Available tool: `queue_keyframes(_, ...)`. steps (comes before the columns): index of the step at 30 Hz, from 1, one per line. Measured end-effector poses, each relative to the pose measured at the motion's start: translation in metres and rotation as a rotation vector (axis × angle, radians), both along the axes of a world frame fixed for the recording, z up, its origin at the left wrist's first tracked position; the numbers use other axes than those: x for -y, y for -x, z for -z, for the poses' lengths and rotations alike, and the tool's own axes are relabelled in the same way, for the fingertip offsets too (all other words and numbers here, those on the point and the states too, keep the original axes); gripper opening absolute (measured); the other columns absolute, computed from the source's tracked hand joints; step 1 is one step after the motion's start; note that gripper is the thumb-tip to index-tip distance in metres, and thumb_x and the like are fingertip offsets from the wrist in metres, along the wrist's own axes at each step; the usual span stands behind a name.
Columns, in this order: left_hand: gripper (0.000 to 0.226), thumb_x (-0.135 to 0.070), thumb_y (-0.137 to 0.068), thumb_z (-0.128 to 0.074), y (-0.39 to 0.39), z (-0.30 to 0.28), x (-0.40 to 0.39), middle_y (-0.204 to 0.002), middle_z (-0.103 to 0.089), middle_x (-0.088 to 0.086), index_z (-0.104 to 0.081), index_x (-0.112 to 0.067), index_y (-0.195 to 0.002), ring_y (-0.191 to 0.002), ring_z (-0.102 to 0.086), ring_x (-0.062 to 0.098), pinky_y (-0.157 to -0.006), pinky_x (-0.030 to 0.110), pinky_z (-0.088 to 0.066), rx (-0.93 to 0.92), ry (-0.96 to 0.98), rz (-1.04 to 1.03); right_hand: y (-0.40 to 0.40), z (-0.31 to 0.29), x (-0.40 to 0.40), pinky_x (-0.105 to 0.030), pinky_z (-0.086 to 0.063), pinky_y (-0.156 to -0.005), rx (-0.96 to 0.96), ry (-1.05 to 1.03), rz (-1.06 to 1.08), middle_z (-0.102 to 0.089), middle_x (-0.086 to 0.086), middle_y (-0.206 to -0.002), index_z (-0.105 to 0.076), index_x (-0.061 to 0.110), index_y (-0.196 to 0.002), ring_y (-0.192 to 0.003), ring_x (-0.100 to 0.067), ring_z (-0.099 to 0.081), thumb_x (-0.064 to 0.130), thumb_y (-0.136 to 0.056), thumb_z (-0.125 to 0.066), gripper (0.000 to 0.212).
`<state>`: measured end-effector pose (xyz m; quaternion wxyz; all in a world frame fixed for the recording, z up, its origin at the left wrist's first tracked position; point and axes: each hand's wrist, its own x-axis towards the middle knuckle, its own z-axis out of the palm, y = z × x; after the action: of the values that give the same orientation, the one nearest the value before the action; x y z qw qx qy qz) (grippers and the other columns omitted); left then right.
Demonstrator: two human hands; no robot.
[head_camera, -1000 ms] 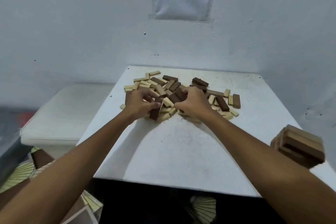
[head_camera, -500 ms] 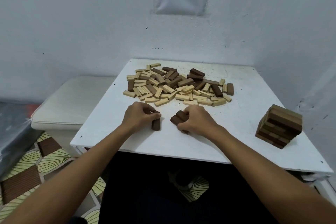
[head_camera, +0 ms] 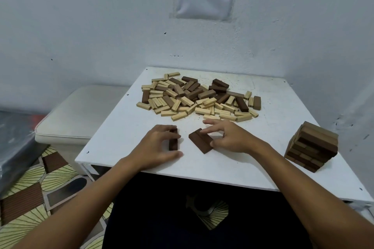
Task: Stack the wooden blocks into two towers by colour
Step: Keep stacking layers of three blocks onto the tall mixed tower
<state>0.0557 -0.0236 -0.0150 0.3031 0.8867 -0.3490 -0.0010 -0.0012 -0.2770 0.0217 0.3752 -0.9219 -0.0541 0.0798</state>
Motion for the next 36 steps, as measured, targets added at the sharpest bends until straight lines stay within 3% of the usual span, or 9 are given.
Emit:
queue_keyframes(2,0.056,-0.059,-0.068,-0.068,0.000,0.000,0.002,-0.134,-0.056,-0.004,-0.072,-0.027,-0.114,-0.126,-0.044,0.011,-0.101,0.028,-0.035,-0.001,0.015,-0.007,0.001,-0.004,0.002,-0.036,-0.024,-0.114,-0.054,-0.023,-0.082,-0.033,0.009,-0.155,-0.062,0.028,-0.128,-0.142,-0.006,-0.024,0.000,-0.079,-0.069,0.057)
queue_keyframes(5,0.064,-0.065,-0.062,-0.069,0.001,-0.001,0.006,-0.130,-0.060,-0.005,-0.073,-0.026,-0.112,-0.123,-0.047,0.011,-0.097,0.025,-0.035,-0.027,0.032,0.003,0.001,-0.010,0.001,-0.022,-0.018,-0.102,-0.110,0.005,-0.179,-0.026,0.012,-0.156,-0.055,0.030,-0.135,-0.131,0.005,-0.022,0.002,-0.077,-0.073,0.066)
queue_keyframes(8,0.072,-0.071,-0.058,-0.066,0.003,-0.001,0.011,-0.126,-0.063,-0.004,-0.074,-0.023,-0.111,-0.119,-0.050,0.010,-0.095,0.017,-0.034,-0.029,0.042,0.033,-0.004,-0.010,-0.001,-0.016,-0.015,-0.097,-0.091,0.131,-0.227,-0.025,0.010,-0.158,-0.052,0.027,-0.139,-0.133,0.001,-0.023,0.004,-0.079,-0.073,0.068)
queue_keyframes(11,0.074,-0.073,-0.057,-0.067,0.003,0.000,0.017,-0.123,-0.064,-0.005,-0.074,-0.022,-0.110,-0.115,-0.050,0.007,-0.093,0.008,-0.029,-0.016,0.057,0.027,-0.009,-0.008,-0.004,-0.025,-0.026,-0.106,-0.043,0.186,-0.226,-0.034,0.007,-0.155,-0.055,0.027,-0.137,-0.140,-0.010,-0.029,0.009,-0.079,-0.073,0.063)
queue_keyframes(13,0.075,-0.074,-0.055,-0.067,0.003,0.001,0.021,-0.121,-0.065,-0.006,-0.074,-0.022,-0.109,-0.114,-0.051,0.007,-0.093,0.012,-0.031,-0.012,0.072,0.024,-0.010,-0.006,-0.005,-0.030,-0.032,-0.109,-0.003,0.204,-0.206,-0.040,0.005,-0.151,-0.057,0.025,-0.135,-0.138,-0.013,-0.035,0.014,-0.079,-0.074,0.059)
queue_keyframes(23,0.082,-0.079,-0.052,-0.068,0.001,0.003,0.035,-0.118,-0.066,-0.007,-0.074,-0.021,-0.109,-0.111,-0.052,0.006,-0.095,0.019,-0.039,-0.011,0.115,0.049,0.009,0.010,-0.008,-0.028,-0.043,-0.101,0.111,0.057,-0.047,-0.051,0.005,-0.132,-0.059,0.023,-0.133,-0.118,-0.009,-0.048,0.034,-0.071,-0.083,0.067)
queue_keyframes(29,0.087,-0.072,-0.051,-0.075,-0.001,0.000,0.034,-0.124,-0.054,-0.022,-0.062,-0.030,-0.126,-0.121,-0.042,0.002,-0.103,0.038,-0.038,-0.034,0.075,0.050,0.015,0.009,0.011,-0.032,-0.033,-0.108,0.055,0.024,-0.007,-0.040,0.009,-0.148,-0.053,0.028,-0.137,-0.135,-0.010,-0.035,0.028,-0.071,-0.084,0.072)
queue_keyframes(33,0.085,-0.069,-0.053,-0.075,0.000,0.001,0.038,-0.117,-0.045,-0.038,-0.057,-0.035,-0.129,-0.120,-0.040,0.002,-0.103,0.034,-0.037,-0.058,0.073,0.080,0.016,0.015,0.013,-0.035,-0.031,-0.108,0.053,0.036,-0.002,-0.044,0.013,-0.145,-0.056,0.031,-0.135,-0.133,-0.006,-0.032,0.029,-0.072,-0.081,0.068)
queue_keyframes(36,0.086,-0.068,-0.052,-0.075,-0.001,0.004,0.042,-0.116,-0.051,-0.022,-0.054,-0.039,-0.130,-0.121,-0.040,0.003,-0.102,0.028,-0.037,-0.107,0.096,0.054,0.018,0.018,0.011,-0.037,-0.034,-0.107,0.076,0.024,0.019,-0.048,0.014,-0.141,-0.058,0.030,-0.133,-0.128,-0.004,-0.034,0.032,-0.071,-0.079,0.065)
